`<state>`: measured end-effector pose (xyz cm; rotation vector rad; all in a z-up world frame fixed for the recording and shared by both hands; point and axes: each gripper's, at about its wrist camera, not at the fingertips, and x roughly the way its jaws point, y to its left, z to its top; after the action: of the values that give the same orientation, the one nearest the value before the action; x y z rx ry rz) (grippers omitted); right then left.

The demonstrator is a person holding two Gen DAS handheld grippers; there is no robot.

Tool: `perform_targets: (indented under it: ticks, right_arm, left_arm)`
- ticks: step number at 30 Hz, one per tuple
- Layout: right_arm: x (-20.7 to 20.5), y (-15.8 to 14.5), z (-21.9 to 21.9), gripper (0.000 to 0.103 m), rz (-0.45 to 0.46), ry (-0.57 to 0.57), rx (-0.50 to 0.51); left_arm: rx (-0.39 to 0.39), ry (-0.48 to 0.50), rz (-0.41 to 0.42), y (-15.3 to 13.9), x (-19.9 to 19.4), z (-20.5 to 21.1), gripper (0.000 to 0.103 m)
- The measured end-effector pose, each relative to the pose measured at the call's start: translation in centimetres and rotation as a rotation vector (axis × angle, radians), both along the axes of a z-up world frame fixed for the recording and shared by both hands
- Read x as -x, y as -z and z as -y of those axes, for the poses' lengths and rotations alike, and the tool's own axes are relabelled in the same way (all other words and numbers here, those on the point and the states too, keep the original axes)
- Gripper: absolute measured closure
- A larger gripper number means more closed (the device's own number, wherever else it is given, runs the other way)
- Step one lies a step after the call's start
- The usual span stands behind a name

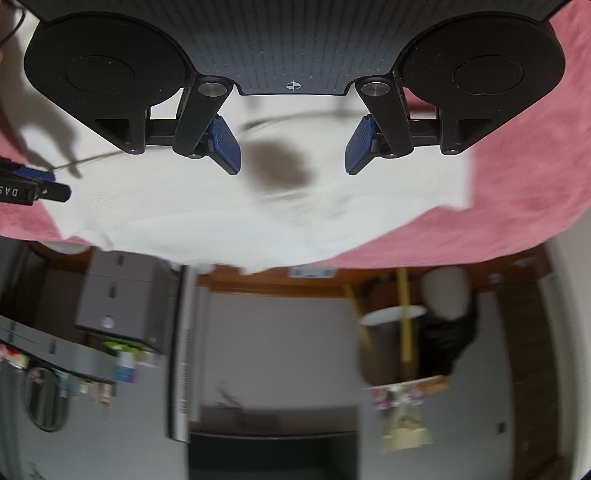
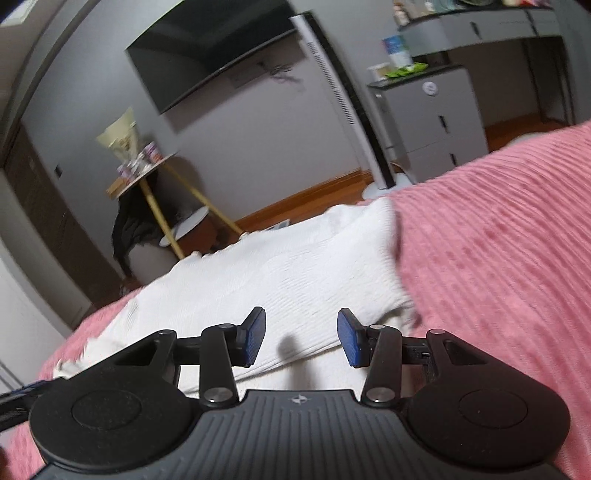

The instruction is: Fold small clothes

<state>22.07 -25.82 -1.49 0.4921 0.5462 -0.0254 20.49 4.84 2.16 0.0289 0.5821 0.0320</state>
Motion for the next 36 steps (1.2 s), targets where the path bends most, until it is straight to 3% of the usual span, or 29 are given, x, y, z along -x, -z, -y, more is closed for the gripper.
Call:
perform_targets:
  ticks: [4, 7, 10, 13, 17, 21, 28, 32, 36]
  right_arm:
    - [-0.2, 0.0, -3.3, 0.06, -0.008, -0.11, 0.044]
    - [-0.2, 0.1, -6.0, 0.059, -0.023, -0.198, 0.061]
    - [-0.4, 0.1, -8.4, 0.054, -0.053, -0.261, 0.047]
    - [-1.2, 0.0, -9.6, 0.054, -0.083, -0.283, 0.01]
    - [-2.2, 0.1, -10.5, 0.054, -0.101, -0.269, -0.014]
    - [-3.6, 0.1, -10.8, 0.058, -0.107, -0.253, -0.088]
    - [-3.2, -2.1, -11.2, 0.061, -0.105, -0.204, -0.02]
    - [-2.1, -3.4, -11.1, 0.061, -0.068, -0.222, -0.037]
    - [-4.5, -1.6, -12.0, 0.061, -0.138, -0.243, -0.02]
  left_arm:
    - [0.064, -0.212, -0.041, 1.6, 2.2, -4.2, 0.035]
    - [0.141, -0.297, -0.109, 3.3, 2.3, -6.5, 0.037]
    - [0.211, -0.31, -0.14, 4.2, 1.5, -7.7, 0.041]
    - [0.183, -0.311, -0.13, 5.0, 1.5, -7.5, 0.04]
    - [0.231, -0.303, -0.144, 5.4, 1.5, -7.9, 0.041]
    - [0.209, -0.3, -0.136, 5.2, 1.8, -7.4, 0.041]
    - [0.205, -0.314, -0.143, 5.5, 1.6, -7.5, 0.041]
    - [0.193, -0.316, -0.139, 5.6, 1.6, -7.3, 0.041]
    - [0.188, -0.317, -0.135, 5.6, 1.7, -7.2, 0.041]
